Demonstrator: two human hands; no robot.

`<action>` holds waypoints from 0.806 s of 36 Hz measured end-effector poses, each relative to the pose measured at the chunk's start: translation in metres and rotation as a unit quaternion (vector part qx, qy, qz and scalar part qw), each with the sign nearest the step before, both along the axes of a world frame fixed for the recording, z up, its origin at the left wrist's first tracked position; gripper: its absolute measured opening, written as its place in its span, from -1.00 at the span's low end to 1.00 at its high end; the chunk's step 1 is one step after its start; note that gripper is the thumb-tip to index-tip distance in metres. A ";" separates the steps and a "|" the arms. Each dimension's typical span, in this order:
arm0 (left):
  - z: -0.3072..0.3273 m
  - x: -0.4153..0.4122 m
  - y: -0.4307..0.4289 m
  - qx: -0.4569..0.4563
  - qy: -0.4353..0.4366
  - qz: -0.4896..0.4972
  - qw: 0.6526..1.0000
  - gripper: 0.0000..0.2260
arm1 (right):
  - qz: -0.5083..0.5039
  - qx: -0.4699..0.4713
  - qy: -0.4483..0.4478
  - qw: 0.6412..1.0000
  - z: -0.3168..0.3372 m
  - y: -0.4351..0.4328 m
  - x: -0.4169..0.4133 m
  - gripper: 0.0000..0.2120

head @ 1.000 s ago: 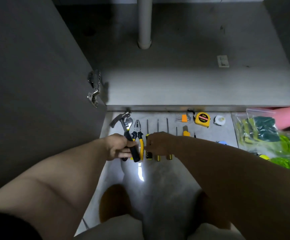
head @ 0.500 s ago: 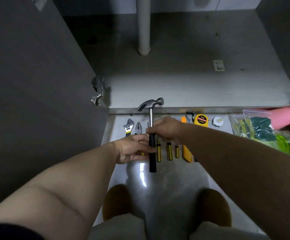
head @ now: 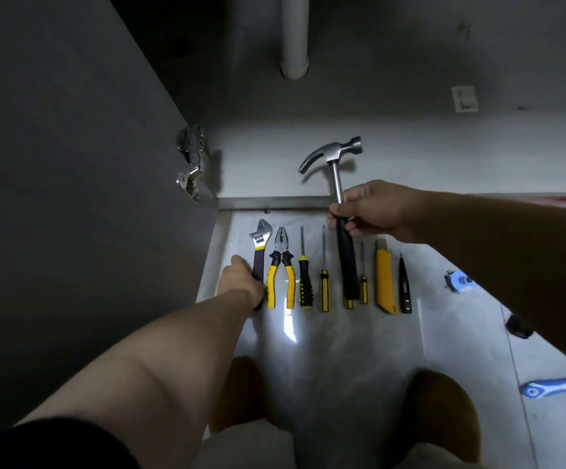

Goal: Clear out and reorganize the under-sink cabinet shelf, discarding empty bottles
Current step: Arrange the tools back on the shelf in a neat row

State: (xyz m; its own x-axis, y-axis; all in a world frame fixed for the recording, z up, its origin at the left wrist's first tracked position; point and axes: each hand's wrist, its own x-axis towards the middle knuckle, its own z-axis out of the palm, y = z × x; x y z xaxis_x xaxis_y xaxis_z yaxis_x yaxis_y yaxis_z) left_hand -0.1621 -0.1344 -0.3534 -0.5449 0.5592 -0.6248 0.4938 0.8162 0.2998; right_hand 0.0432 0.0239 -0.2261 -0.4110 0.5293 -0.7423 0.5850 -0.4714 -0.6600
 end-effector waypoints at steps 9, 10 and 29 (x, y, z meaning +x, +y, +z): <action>-0.005 0.003 -0.005 -0.012 0.037 -0.036 0.999 -0.70 | -0.020 -0.009 0.021 1.000 -0.020 -0.020 -0.012 -0.73; -0.006 0.004 -0.005 -0.012 0.036 -0.028 0.999 -0.73 | -0.018 -0.008 0.021 1.000 -0.021 -0.022 -0.013 -0.73; 0.146 -0.009 0.030 -0.100 -0.352 0.059 0.929 -0.82 | 0.021 0.078 -0.016 0.997 0.085 -0.031 0.000 -0.87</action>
State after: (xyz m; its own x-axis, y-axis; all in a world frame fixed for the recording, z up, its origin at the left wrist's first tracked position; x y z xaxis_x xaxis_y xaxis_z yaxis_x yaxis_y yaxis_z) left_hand -0.1710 -0.1049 -0.2071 -0.0116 0.3570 -0.9340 0.1365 0.9259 0.3522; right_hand 0.0436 -0.0071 -0.1410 -0.4116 0.6225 -0.6657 0.6241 -0.3397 -0.7036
